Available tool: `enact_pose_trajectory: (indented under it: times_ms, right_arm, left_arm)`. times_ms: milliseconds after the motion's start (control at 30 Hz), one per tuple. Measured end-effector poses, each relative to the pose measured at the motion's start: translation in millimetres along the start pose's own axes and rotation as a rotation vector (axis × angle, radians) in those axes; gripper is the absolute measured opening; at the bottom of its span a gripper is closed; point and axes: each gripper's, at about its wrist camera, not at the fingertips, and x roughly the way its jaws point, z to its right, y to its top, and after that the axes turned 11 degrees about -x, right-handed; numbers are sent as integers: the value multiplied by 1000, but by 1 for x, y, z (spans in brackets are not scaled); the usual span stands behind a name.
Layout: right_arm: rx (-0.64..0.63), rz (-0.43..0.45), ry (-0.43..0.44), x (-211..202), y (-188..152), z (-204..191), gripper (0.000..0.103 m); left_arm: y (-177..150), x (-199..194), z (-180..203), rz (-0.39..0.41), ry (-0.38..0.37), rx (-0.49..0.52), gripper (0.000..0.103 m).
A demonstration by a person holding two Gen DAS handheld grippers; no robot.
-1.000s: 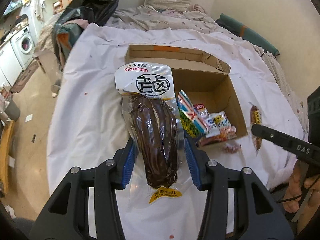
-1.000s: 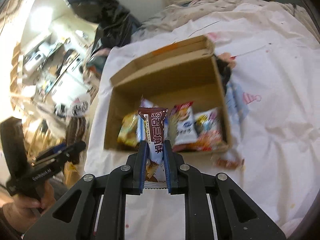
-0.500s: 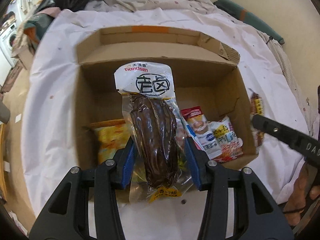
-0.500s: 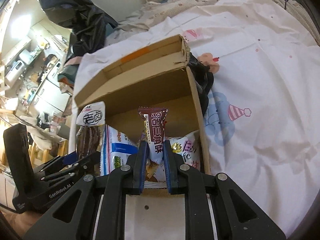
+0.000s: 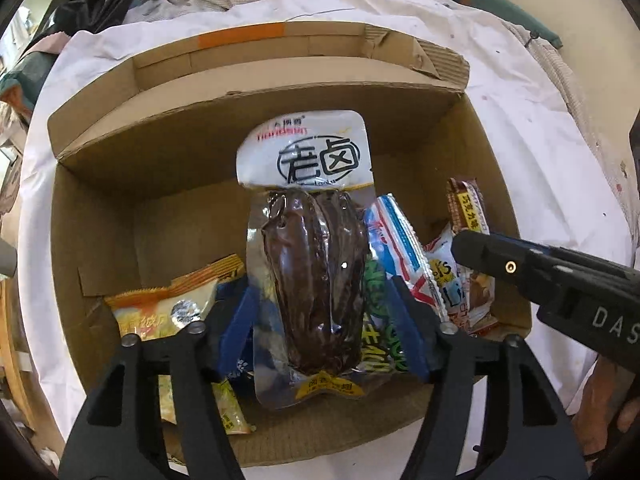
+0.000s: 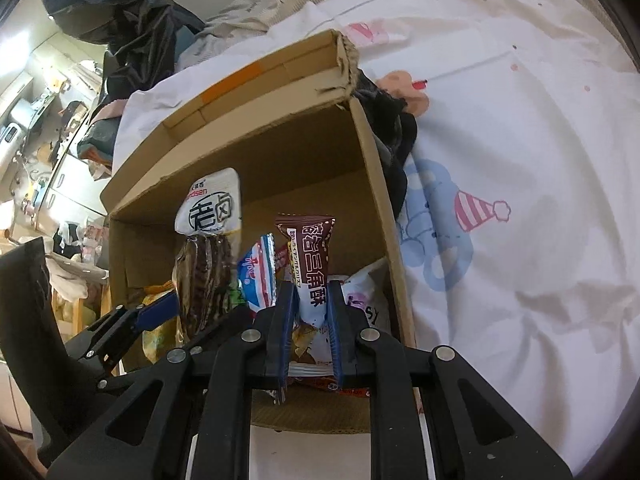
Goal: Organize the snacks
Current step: 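Lower the meat packet and chocolate bar into the box and open both grippers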
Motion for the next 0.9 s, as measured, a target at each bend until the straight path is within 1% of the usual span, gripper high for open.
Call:
enact_pose_trajectory:
  times_ms: [33,67,100,200,367,400,467,500,533,600,767,900]
  right_arm:
    - [8,-9,7,1,-1,2,21]
    - [15,-20,13,2,-1,3,21]
    - [20,-30,18,3,-2,4,21]
    - [30,-31,35,1,-3,5,21]
    - [19,-38,51,0,-3,0,21]
    - [13,-38,51,0,-3,-1,25]
    - [-7,-36,39,-3,-3,-4,46]
    - [-14,-27,28,-5,-4,-6,63]
    - [-18,-13,24,-8,-4,-6,66]
    - [-28,12,12,-15,-4,-6,66]
    - [7,49,45,-27,-6,-1,66]
    - [26,61,36,-34,-12,3,66]
  left_arm:
    - [0,0,-2,-4,8,-5,72]
    - [0,-1,-4,-7,7,-11,79]
    - [0,-3,-6,-12,-6,-18,83]
    - [0,-9,-9,-13,-24,-24,86]
    - [1,-18,-11,19,-15,-25,88]
    - [-1,-20,-12,19,-15,-30,88]
    - [-1,-23,-16,20,-16,-43,88]
    - [-2,-25,-18,22,-15,-48,88]
    - [-4,-28,-22,25,-15,-55,88]
    - [-5,-31,-25,29,-18,-65,88]
    - [-8,-46,-33,58,-23,-85,88]
    - [-13,-58,-41,86,-21,-107,88]
